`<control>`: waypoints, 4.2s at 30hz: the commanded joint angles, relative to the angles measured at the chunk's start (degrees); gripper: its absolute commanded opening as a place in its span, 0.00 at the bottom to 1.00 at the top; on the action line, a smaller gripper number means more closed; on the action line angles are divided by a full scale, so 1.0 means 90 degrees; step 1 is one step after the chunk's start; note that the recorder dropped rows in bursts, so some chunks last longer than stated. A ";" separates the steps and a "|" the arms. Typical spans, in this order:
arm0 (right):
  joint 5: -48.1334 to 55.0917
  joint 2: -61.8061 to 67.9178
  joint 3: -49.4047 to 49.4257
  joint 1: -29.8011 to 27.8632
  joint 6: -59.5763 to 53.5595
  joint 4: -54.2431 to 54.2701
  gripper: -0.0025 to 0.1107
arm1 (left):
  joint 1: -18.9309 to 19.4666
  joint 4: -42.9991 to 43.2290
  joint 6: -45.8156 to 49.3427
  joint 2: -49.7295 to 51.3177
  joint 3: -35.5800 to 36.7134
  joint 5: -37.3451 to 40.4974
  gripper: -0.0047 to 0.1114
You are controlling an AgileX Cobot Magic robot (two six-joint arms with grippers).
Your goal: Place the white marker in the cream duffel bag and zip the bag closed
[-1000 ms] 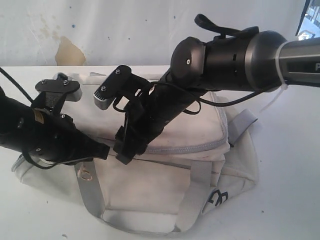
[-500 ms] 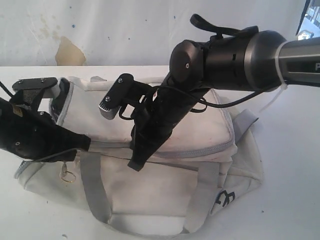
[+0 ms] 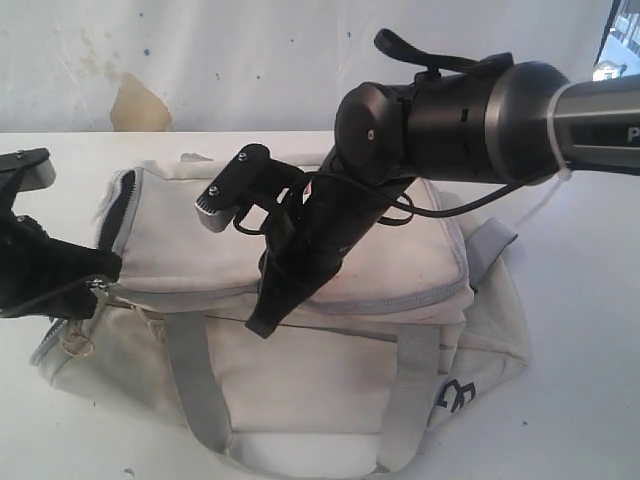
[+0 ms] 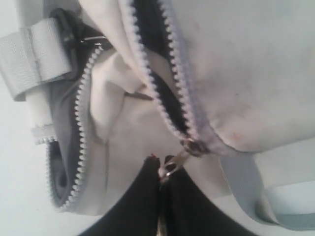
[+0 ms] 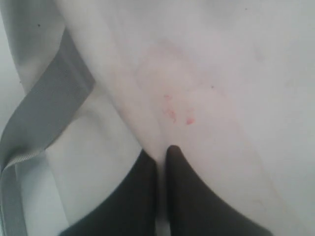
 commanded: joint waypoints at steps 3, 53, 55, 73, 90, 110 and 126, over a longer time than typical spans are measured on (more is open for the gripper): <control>0.0247 0.0000 0.0009 -0.0099 0.0661 -0.1194 0.02 | 0.0584 0.0431 0.1305 -0.0058 -0.0296 -0.0036 0.04; -0.3517 0.0092 -0.0003 0.1258 -0.0821 0.1414 0.60 | 0.0820 -0.0812 0.6325 -0.0058 -0.1173 0.1133 0.04; -0.3678 0.0169 -0.0003 0.1344 -0.0821 0.1414 0.60 | 0.0820 -0.0569 0.6325 -0.0058 -0.1281 0.1042 0.04; -0.4844 0.0564 -0.0003 0.1880 -0.0774 0.1414 0.51 | 0.0820 -0.0474 0.6310 -0.0058 -0.1368 0.1041 0.04; -0.4324 0.0626 -0.0003 0.1883 -0.0810 0.1386 0.02 | 0.0820 -0.0238 0.5348 -0.0058 -0.1532 0.0821 0.04; -0.3807 0.0569 -0.0003 0.1883 0.0355 0.1400 0.37 | 0.0820 -0.0143 0.4327 -0.0047 -0.1946 0.1424 0.04; -0.3921 0.0340 -0.0003 0.1883 0.0355 0.1415 0.20 | 0.0589 -0.0767 0.5089 -0.0385 -0.1167 0.1531 0.04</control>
